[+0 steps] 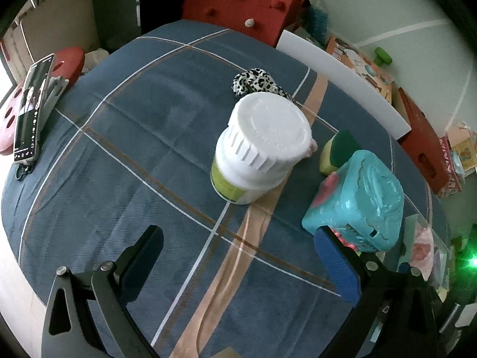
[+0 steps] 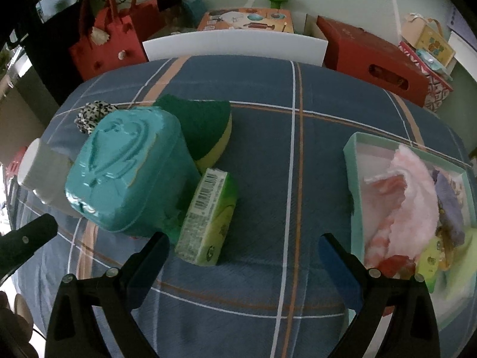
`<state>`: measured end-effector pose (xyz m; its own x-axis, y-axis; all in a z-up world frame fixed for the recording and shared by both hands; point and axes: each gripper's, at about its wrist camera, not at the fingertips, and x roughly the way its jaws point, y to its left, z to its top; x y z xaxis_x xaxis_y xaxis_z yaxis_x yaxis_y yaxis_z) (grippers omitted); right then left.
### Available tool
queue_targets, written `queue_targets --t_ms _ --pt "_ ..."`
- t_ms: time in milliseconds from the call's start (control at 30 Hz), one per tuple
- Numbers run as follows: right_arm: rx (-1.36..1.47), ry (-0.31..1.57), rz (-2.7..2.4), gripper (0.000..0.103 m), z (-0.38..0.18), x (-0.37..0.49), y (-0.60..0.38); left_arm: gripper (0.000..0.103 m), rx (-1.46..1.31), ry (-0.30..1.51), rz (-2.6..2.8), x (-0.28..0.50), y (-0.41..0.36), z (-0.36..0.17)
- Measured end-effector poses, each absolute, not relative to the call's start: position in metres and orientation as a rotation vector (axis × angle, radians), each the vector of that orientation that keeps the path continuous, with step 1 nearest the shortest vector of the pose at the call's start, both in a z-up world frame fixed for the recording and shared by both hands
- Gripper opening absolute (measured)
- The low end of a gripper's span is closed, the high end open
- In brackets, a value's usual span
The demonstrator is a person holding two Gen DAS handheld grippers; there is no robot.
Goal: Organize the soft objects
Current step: 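Withdraw both grippers from the tray back toward the pile, then grasp the green tissue box with the right gripper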
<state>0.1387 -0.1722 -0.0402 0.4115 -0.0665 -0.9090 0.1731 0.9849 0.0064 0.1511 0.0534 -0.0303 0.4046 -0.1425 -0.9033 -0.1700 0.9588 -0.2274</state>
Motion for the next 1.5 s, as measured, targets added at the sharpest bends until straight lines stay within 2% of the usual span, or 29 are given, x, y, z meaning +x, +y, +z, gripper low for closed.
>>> queue_targets --t_ms 233,600,733,800,933,1000,1133,1200,1367,1433,1500 --pt "0.103 1.129 -0.144 0.099 -0.042 0.139 -0.171 0.101 -0.314 1.163 0.007 0.153 0.052 -0.032" --pt "0.089 1.103 -0.091 0.074 -0.034 0.136 -0.167 0.101 -0.332 1.163 0.006 0.155 0.055 -0.033" --pt "0.111 1.099 -0.085 0.072 -0.035 0.137 -0.172 0.101 -0.332 1.164 0.002 0.155 0.054 -0.033" --pt "0.111 1.099 -0.072 0.063 -0.036 0.139 -0.172 0.101 -0.331 1.164 0.0 0.155 0.053 -0.033" --pt "0.1 1.103 -0.058 0.057 -0.042 0.145 -0.167 0.101 -0.33 1.167 -0.001 0.156 0.052 -0.034" --pt "0.117 1.11 -0.04 0.049 -0.046 0.147 -0.167 0.101 -0.331 1.168 0.002 0.156 0.053 -0.035" --pt "0.141 1.123 -0.027 0.044 -0.054 0.15 -0.166 0.101 -0.325 1.172 0.002 0.157 0.051 -0.036" --pt "0.151 1.12 -0.014 0.035 -0.055 0.15 -0.165 0.101 -0.324 1.177 0.003 0.158 0.05 -0.038" --pt "0.146 1.112 -0.016 0.031 -0.054 0.149 -0.164 0.101 -0.321 1.184 0.004 0.16 0.049 -0.042" --pt "0.151 1.109 -0.018 0.025 -0.053 0.148 -0.166 0.101 -0.319 1.185 0.002 0.161 0.049 -0.042" --pt "0.158 1.102 -0.024 0.024 -0.051 0.148 -0.168 0.101 -0.318 1.186 -0.002 0.161 0.048 -0.042"
